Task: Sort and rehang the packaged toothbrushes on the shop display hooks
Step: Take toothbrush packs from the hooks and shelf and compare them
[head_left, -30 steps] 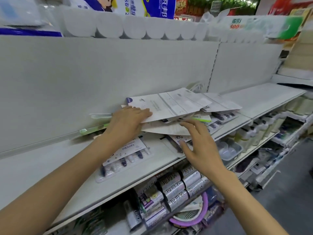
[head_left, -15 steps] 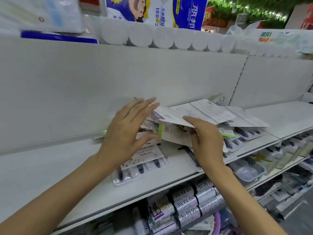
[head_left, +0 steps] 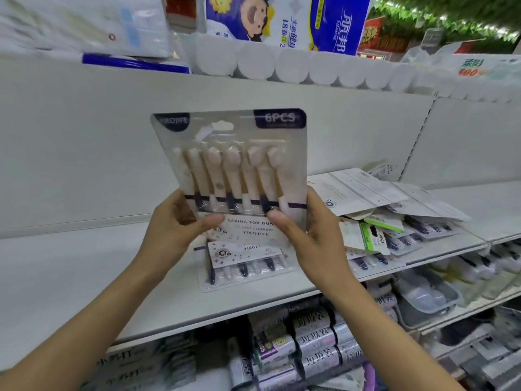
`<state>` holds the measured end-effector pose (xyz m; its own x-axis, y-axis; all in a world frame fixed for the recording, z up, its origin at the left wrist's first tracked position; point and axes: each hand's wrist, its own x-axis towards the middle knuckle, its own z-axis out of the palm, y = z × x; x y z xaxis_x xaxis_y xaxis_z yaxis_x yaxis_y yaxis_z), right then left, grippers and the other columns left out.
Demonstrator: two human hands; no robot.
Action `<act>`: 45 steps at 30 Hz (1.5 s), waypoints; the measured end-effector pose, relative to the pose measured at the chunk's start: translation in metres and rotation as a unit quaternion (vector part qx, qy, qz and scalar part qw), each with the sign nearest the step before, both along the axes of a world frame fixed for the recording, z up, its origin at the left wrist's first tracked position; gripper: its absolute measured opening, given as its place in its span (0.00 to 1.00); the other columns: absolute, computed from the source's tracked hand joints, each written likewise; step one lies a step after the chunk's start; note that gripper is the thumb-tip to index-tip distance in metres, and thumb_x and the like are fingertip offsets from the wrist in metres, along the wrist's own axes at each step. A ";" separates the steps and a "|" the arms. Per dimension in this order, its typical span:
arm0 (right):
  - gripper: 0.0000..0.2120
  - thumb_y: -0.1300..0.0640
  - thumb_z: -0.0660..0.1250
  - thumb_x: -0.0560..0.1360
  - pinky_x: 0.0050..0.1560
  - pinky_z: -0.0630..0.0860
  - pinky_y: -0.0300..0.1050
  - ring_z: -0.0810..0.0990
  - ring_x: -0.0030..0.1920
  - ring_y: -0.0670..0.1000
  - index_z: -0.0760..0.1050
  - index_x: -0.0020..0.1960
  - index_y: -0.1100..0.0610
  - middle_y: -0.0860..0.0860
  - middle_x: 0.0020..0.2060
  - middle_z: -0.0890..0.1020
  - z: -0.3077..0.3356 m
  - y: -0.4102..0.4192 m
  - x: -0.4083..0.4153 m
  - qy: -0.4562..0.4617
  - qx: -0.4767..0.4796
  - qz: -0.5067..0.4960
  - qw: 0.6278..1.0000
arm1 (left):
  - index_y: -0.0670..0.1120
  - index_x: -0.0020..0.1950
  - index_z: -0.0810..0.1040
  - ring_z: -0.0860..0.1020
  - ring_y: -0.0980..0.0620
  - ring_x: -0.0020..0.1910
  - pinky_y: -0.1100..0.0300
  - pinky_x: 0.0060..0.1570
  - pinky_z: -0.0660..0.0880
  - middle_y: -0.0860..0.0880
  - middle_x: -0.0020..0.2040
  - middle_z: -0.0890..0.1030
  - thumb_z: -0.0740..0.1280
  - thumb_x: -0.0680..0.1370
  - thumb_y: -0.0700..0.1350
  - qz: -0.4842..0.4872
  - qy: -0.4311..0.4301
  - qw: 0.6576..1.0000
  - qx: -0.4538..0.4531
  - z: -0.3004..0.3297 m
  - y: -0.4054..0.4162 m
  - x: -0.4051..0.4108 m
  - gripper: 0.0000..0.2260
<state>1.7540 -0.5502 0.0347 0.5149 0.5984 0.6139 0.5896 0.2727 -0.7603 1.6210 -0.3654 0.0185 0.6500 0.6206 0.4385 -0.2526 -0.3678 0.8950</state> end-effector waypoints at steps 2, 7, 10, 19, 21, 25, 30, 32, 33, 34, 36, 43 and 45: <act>0.09 0.50 0.70 0.77 0.48 0.81 0.53 0.84 0.50 0.49 0.77 0.55 0.50 0.46 0.47 0.84 0.000 -0.003 0.003 0.014 -0.036 0.013 0.999 | 0.50 0.55 0.79 0.85 0.54 0.50 0.60 0.50 0.82 0.53 0.50 0.86 0.76 0.65 0.46 0.001 -0.008 1.000 -0.022 -0.004 0.001 -0.005 0.19; 0.11 0.42 0.64 0.78 0.44 0.81 0.44 0.83 0.43 0.43 0.78 0.52 0.48 0.41 0.43 0.84 -0.005 -0.014 0.028 -0.016 -0.092 -0.100 0.991 | 0.50 0.56 0.80 0.84 0.58 0.48 0.68 0.43 0.79 0.55 0.49 0.86 0.75 0.67 0.42 0.020 -0.004 0.999 -0.034 -0.011 0.000 -0.015 0.17; 0.11 0.63 0.67 0.77 0.51 0.77 0.41 0.80 0.51 0.47 0.77 0.57 0.52 0.45 0.51 0.82 -0.018 -0.028 0.076 -0.100 -0.125 -0.248 0.956 | 0.51 0.55 0.79 0.84 0.59 0.46 0.69 0.41 0.78 0.58 0.47 0.86 0.74 0.71 0.37 0.028 0.000 0.999 -0.038 -0.014 0.004 -0.021 0.16; 0.28 0.70 0.66 0.68 0.73 0.64 0.56 0.70 0.70 0.60 0.76 0.67 0.60 0.56 0.66 0.78 -0.034 -0.028 0.144 -0.263 -0.323 -0.354 0.837 | 0.50 0.56 0.79 0.85 0.57 0.48 0.67 0.42 0.80 0.55 0.49 0.87 0.74 0.71 0.37 0.024 -0.012 0.998 -0.060 -0.015 0.014 -0.028 0.16; 0.28 0.70 0.66 0.69 0.71 0.65 0.56 0.71 0.70 0.59 0.76 0.68 0.59 0.55 0.68 0.77 -0.030 -0.021 0.144 -0.274 -0.342 -0.368 0.820 | 0.51 0.55 0.80 0.85 0.56 0.49 0.66 0.43 0.80 0.54 0.50 0.86 0.74 0.69 0.39 0.023 -0.016 0.997 -0.069 -0.015 0.014 -0.030 0.17; 0.30 0.73 0.63 0.68 0.62 0.66 0.54 0.76 0.64 0.59 0.77 0.67 0.56 0.54 0.63 0.81 -0.028 -0.013 0.139 -0.287 -0.343 -0.406 0.797 | 0.52 0.56 0.80 0.84 0.55 0.50 0.65 0.44 0.81 0.55 0.51 0.86 0.74 0.67 0.43 0.025 -0.024 0.996 -0.080 -0.013 0.018 -0.038 0.18; 0.27 0.75 0.63 0.68 0.54 0.69 0.54 0.81 0.55 0.62 0.81 0.61 0.54 0.56 0.52 0.86 -0.026 -0.016 0.131 -0.328 -0.274 -0.429 0.796 | 0.52 0.56 0.80 0.85 0.54 0.50 0.64 0.44 0.80 0.54 0.51 0.86 0.75 0.66 0.44 0.032 -0.032 0.995 -0.083 -0.012 0.019 -0.051 0.18; 0.28 0.76 0.63 0.67 0.52 0.72 0.55 0.82 0.51 0.63 0.82 0.60 0.55 0.57 0.50 0.86 -0.022 -0.018 0.125 -0.341 -0.234 -0.432 0.802 | 0.52 0.56 0.80 0.85 0.55 0.50 0.65 0.43 0.80 0.54 0.51 0.86 0.75 0.67 0.43 0.034 -0.034 0.995 -0.084 -0.012 0.017 -0.056 0.18; 0.28 0.76 0.63 0.67 0.50 0.73 0.55 0.82 0.50 0.63 0.82 0.61 0.54 0.57 0.50 0.86 -0.020 -0.019 0.119 -0.340 -0.213 -0.433 0.807 | 0.52 0.56 0.80 0.85 0.55 0.49 0.66 0.42 0.80 0.54 0.51 0.86 0.75 0.67 0.42 0.036 -0.036 0.995 -0.084 -0.011 0.015 -0.058 0.18; 0.28 0.75 0.63 0.69 0.47 0.75 0.54 0.82 0.49 0.62 0.81 0.62 0.54 0.57 0.49 0.86 -0.016 -0.021 0.113 -0.333 -0.193 -0.431 0.816 | 0.52 0.56 0.80 0.85 0.55 0.49 0.66 0.42 0.80 0.54 0.50 0.86 0.74 0.68 0.42 0.038 -0.038 0.995 -0.084 -0.010 0.013 -0.061 0.18; 0.24 0.72 0.61 0.73 0.40 0.76 0.51 0.82 0.45 0.61 0.81 0.62 0.53 0.56 0.45 0.86 -0.007 -0.023 0.097 -0.303 -0.152 -0.423 0.840 | 0.51 0.56 0.80 0.85 0.56 0.48 0.67 0.41 0.80 0.55 0.50 0.86 0.74 0.68 0.42 0.043 -0.043 0.995 -0.080 -0.008 0.008 -0.066 0.17; 0.04 0.62 0.64 0.82 0.37 0.70 0.50 0.76 0.36 0.56 0.76 0.56 0.61 0.51 0.37 0.80 0.020 -0.033 0.035 -0.183 0.034 -0.280 0.942 | 0.53 0.56 0.80 0.85 0.54 0.49 0.62 0.43 0.82 0.53 0.50 0.87 0.74 0.68 0.44 0.089 -0.068 0.989 -0.100 -0.008 -0.008 -0.104 0.17; 0.05 0.58 0.65 0.82 0.39 0.72 0.50 0.77 0.39 0.52 0.75 0.55 0.59 0.49 0.40 0.80 0.027 -0.036 0.013 -0.155 0.086 -0.225 0.958 | 0.53 0.55 0.80 0.85 0.53 0.50 0.60 0.46 0.83 0.52 0.50 0.87 0.74 0.68 0.44 0.110 -0.071 0.986 -0.105 -0.011 -0.013 -0.120 0.17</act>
<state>1.7665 -0.5859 0.0622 0.4731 0.2348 0.8492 0.8675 0.0438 -0.4954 1.5013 -0.3781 0.0073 0.4305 0.8266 0.3624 -0.3151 -0.2386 0.9186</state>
